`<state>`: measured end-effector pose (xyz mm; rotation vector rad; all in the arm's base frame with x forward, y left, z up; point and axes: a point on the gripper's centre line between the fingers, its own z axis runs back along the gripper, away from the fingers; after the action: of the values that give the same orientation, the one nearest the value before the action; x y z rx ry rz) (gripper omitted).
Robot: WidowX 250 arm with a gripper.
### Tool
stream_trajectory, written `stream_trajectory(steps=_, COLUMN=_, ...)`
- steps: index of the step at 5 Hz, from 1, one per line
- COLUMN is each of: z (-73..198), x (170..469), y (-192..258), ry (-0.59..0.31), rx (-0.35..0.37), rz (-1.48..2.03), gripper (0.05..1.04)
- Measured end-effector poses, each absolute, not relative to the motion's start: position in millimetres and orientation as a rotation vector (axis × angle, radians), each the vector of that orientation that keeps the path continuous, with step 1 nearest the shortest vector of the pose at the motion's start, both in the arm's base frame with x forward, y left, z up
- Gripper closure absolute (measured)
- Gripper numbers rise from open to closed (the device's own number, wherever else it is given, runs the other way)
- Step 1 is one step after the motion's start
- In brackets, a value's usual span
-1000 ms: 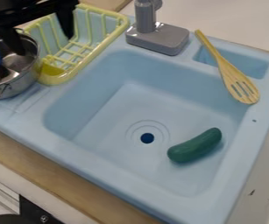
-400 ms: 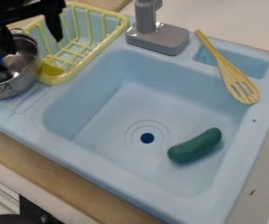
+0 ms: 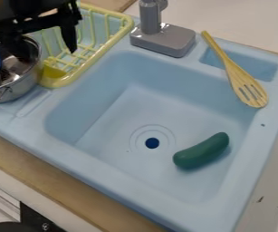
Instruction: Put the silver pot in the middle inside of the sink
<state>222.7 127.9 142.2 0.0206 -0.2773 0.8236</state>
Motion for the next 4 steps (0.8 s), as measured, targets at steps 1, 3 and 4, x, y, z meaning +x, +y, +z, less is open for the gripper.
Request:
stream_trajectory(steps=1, z=140.2, x=222.9, y=128.3, ry=-0.27, rx=0.008, rz=0.829, gripper=0.079)
stream_trajectory(steps=3, z=129.4, x=211.6, y=125.2, ry=-0.248, rx=-0.012, rz=0.83, gripper=0.388)
stream_trajectory(steps=4, z=128.7, x=209.5, y=127.3, ry=-0.253, rx=0.008, rz=0.831, gripper=0.685)
